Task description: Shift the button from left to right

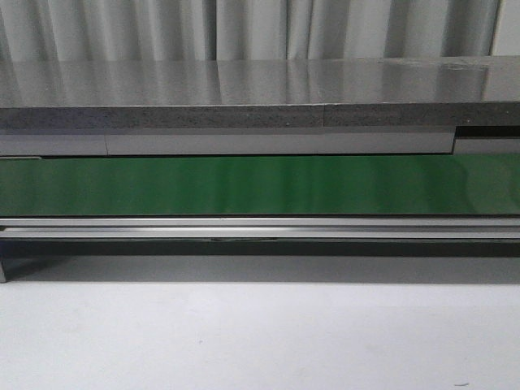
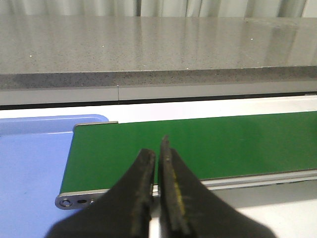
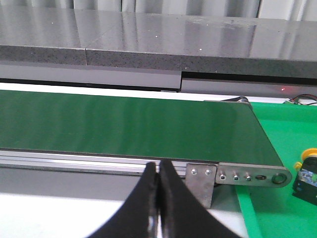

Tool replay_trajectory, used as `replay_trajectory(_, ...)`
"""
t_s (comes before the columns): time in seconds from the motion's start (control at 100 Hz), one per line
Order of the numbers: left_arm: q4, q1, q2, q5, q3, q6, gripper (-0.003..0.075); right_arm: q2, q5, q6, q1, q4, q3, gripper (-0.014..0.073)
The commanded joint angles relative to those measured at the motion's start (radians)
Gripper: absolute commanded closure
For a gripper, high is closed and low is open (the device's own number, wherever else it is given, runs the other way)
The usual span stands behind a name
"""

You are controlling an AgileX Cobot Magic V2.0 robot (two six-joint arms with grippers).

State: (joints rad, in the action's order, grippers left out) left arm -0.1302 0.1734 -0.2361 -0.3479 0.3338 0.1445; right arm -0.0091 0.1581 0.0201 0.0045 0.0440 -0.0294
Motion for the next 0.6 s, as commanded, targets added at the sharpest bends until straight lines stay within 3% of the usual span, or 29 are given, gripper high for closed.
replay_trajectory(0.0, -0.006, 0.008, -0.009, 0.077, 0.023, -0.004, 0.0715, -0.016, -0.088, 0.001, 0.002, -0.009, -0.001, 0.0662)
replay_trajectory(0.25, 0.023, 0.008, -0.009, 0.135, 0.009, -0.004, 0.0715, -0.016, -0.088, 0.001, 0.002, -0.009, -0.001, 0.0662)
replay_trajectory(0.59, 0.093, 0.008, 0.081, 0.265, -0.139, -0.004, 0.0715, -0.016, -0.088, 0.001, 0.002, -0.009, -0.001, 0.0662)
